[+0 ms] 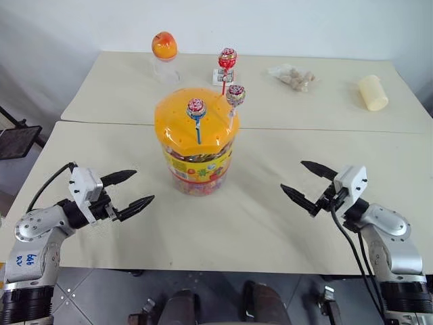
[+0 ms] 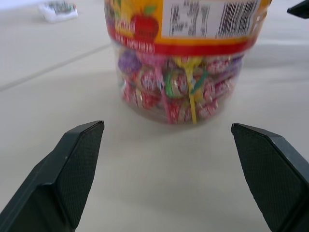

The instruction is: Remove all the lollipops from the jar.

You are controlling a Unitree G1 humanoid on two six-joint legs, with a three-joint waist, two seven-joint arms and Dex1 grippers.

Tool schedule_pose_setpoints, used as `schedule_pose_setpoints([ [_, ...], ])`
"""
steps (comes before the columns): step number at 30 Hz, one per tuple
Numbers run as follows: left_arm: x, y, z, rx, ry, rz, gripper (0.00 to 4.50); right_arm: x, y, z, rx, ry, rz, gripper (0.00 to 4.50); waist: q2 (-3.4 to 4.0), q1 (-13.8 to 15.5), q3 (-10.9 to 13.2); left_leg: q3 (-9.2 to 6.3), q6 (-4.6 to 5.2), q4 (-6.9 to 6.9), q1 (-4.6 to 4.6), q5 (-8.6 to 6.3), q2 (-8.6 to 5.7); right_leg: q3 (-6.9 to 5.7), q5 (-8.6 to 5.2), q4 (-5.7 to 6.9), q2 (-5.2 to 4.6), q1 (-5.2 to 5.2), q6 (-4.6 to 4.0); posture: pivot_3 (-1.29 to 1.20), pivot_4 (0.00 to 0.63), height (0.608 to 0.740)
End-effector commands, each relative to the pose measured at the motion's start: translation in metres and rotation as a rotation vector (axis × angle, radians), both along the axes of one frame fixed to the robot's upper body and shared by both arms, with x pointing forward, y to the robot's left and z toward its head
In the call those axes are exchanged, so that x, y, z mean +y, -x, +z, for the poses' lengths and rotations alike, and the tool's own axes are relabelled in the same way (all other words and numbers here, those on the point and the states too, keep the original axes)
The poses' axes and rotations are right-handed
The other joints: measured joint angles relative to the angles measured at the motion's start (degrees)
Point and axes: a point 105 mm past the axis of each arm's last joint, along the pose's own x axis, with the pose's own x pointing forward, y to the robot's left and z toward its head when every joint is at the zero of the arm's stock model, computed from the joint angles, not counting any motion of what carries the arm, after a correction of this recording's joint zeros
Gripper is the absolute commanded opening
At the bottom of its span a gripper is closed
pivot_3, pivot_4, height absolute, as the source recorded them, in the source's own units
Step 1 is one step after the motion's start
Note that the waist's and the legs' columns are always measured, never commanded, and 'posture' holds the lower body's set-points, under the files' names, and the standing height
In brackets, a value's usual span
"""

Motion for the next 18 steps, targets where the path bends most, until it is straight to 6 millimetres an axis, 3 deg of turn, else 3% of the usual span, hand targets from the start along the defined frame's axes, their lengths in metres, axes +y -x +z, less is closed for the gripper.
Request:
schedule_pose_setpoints([
  [1, 0.008, 0.002, 0.012, -0.072, -0.021, 0.031, 4.47, -0.011, 0.005, 0.012, -0.058, 0.023, -0.003, 4.50, 0.00, 0.0, 0.0, 0.00, 0.00, 0.00, 0.00, 0.00, 0.00, 0.00, 0.00, 0.00, 0.00, 0.00, 0.00, 0.00, 0.150, 0.740],
  [8, 0.027, 0.004, 0.027, -0.041, 0.139, 0.101, 4.47, -0.017, 0.010, 0.024, -0.042, -0.048, 0.020, 4.50, 0.00, 0.0, 0.0, 0.00, 0.00, 0.00, 0.00, 0.00, 0.01, 0.00, 0.00, 0.00, 0.00, 0.00, 0.00, 0.00, 0.150, 0.740],
  [10, 0.034, 0.008, 0.043, -0.046, 0.250, 0.099, 4.47, -0.010, 0.013, 0.045, -0.084, -0.127, 0.035, 4.50, 0.00, 0.0, 0.0, -0.01, 0.00, 0.00, 0.00, 0.00, 0.01, 0.00, 0.00, 0.01, 0.00, 0.00, 0.00, 0.00, 0.150, 0.740],
  [14, 0.043, 0.019, 0.089, -0.089, 0.479, 0.027, 4.47, 0.009, 0.038, 0.109, -0.278, -0.308, 0.134, 4.50, -0.01, 0.0, 0.0, -0.08, -0.01, 0.02, -0.01, 0.00, 0.04, -0.01, 0.00, 0.04, 0.00, -0.01, 0.00, 0.00, 0.150, 0.740],
  [18, 0.026, 0.027, 0.108, -0.053, 0.498, -0.126, 4.47, 0.018, 0.052, 0.133, -0.299, -0.329, 0.196, 4.50, -0.04, 0.3, 0.0, -0.19, 0.00, 0.06, -0.01, -0.01, -0.01, 0.00, 0.00, 0.06, -0.02, 0.03, 0.00, 0.00, 0.150, 0.740],
])
